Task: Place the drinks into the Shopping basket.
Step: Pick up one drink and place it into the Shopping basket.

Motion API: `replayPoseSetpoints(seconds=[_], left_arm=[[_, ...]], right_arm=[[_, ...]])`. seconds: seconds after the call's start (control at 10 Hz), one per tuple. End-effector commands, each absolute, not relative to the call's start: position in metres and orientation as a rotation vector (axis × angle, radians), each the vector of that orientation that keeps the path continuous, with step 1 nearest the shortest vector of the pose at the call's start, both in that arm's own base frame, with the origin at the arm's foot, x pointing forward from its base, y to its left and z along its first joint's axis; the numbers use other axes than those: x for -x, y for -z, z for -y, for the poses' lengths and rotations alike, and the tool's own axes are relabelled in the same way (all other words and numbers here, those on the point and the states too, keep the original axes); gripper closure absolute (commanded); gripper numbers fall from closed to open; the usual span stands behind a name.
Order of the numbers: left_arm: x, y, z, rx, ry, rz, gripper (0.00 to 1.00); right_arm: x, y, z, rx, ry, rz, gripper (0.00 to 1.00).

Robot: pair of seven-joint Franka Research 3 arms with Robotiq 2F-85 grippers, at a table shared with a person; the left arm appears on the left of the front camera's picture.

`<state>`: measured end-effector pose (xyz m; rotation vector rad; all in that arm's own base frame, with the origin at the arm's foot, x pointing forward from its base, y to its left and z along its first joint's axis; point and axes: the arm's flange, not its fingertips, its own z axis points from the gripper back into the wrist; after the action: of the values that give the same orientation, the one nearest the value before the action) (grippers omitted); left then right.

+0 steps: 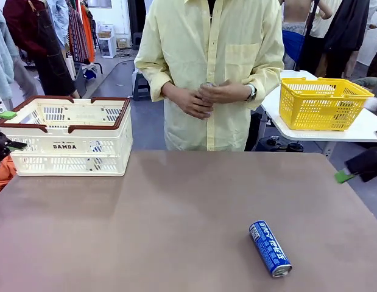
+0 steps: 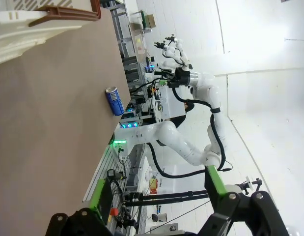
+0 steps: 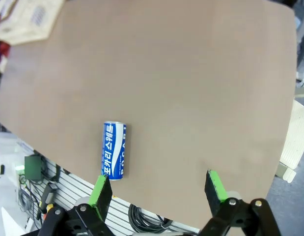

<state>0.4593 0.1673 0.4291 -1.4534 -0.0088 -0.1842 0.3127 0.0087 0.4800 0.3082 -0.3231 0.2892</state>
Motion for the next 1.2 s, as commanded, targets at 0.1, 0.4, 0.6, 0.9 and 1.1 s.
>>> replayPoseSetpoints(seconds=[0.1, 0.4, 0.6, 0.9, 1.1], left_arm=[[-0.457, -0.431, -0.167, 1.464, 0.188, 0.016, 0.0], [-0.457, -0.431, -0.167, 1.464, 0.188, 0.016, 0.0], [-0.457, -0.431, -0.167, 1.464, 0.188, 0.016, 0.0], [-0.457, -0.431, -0.167, 1.464, 0.188, 0.016, 0.0], [-0.457, -0.431, -0.167, 1.464, 0.188, 0.016, 0.0]], right_arm=[[-0.354, -0.44, -0.064, -0.197, -0.272, 0.236, 0.0], [-0.367, -0.397, -0.12, -0.083, -0.278, 0.14, 0.0], [-0.37, -0.37, -0.146, -0.057, -0.259, 0.072, 0.0], [-0.373, -0.41, -0.079, -0.186, -0.145, 0.108, 0.0], [-0.347, -0.462, 0.039, -0.337, -0.045, 0.101, 0.0]])
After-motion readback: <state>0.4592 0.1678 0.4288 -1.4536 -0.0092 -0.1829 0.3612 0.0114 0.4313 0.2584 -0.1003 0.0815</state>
